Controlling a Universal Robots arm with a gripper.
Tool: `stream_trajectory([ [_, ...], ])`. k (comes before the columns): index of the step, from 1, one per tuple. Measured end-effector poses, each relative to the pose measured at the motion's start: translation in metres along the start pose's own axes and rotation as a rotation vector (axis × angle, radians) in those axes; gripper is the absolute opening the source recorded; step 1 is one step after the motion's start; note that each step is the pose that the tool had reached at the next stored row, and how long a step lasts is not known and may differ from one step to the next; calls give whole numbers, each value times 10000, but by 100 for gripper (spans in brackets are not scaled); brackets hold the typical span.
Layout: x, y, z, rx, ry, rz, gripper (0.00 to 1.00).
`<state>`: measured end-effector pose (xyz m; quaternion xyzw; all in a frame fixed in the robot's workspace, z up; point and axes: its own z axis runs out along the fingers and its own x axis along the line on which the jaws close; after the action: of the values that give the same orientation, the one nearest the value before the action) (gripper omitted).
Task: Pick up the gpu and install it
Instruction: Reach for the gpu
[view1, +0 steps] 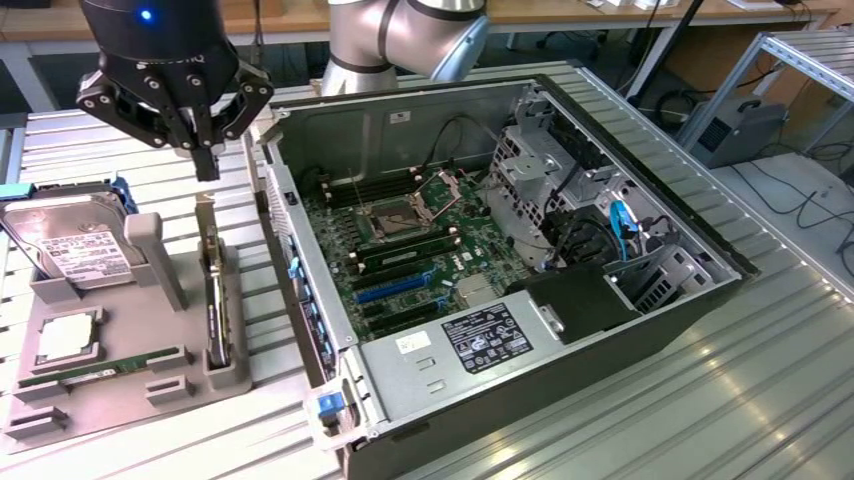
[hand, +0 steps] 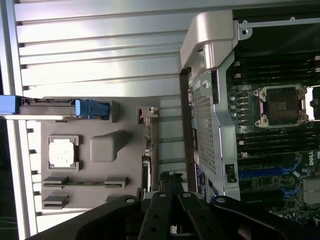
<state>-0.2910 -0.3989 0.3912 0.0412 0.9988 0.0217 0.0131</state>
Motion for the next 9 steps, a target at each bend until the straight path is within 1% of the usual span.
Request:
stream_trajectory([
  [9, 82, -7, -2, 0, 0, 0, 11],
])
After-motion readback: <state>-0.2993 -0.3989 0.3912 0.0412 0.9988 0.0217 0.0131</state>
